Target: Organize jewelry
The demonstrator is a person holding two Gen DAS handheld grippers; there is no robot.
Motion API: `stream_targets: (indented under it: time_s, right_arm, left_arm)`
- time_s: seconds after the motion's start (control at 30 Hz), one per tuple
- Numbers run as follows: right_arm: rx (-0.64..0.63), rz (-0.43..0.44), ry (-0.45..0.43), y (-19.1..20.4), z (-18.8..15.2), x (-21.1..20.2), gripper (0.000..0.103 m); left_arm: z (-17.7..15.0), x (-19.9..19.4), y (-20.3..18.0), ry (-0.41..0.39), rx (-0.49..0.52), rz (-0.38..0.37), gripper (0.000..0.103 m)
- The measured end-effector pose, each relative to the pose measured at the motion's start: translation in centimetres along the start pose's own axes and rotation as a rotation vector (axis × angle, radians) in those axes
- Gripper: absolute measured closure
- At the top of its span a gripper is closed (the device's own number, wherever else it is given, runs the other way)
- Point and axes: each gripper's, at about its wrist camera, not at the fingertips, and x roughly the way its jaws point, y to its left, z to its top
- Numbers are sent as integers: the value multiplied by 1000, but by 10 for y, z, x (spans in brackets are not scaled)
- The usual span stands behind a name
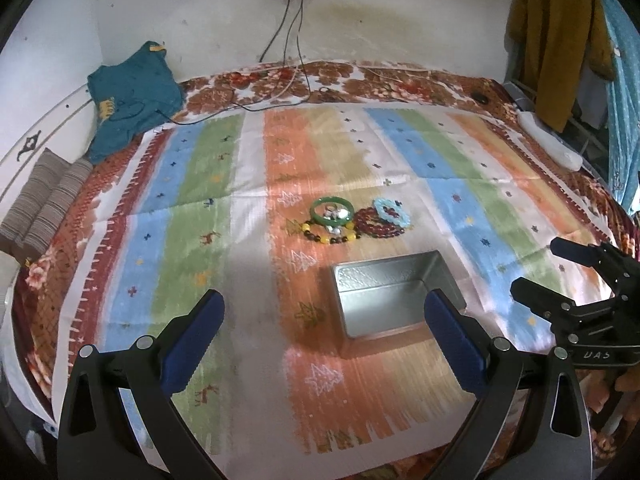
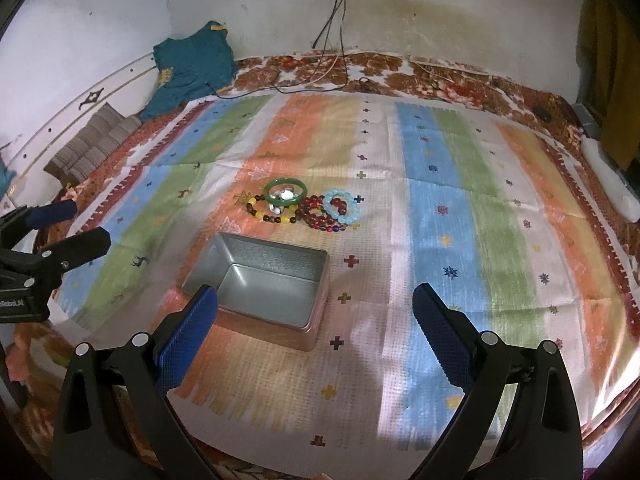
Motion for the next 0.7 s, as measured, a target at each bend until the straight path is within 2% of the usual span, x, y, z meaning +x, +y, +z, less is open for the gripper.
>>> stream_targets:
  time_s: [0.17, 0.5, 0.7]
  right_arm:
    - [-17, -6, 18, 0, 7, 7, 4]
    - [10, -40, 57, -15, 30, 32, 4]
    - [28, -52, 77, -21, 38, 42, 4]
  left_arm:
    - [14, 13, -1, 16, 20, 17, 6]
    - [41, 45, 20, 70, -48, 70, 6]
    - [48, 57, 21, 88, -56, 69, 6]
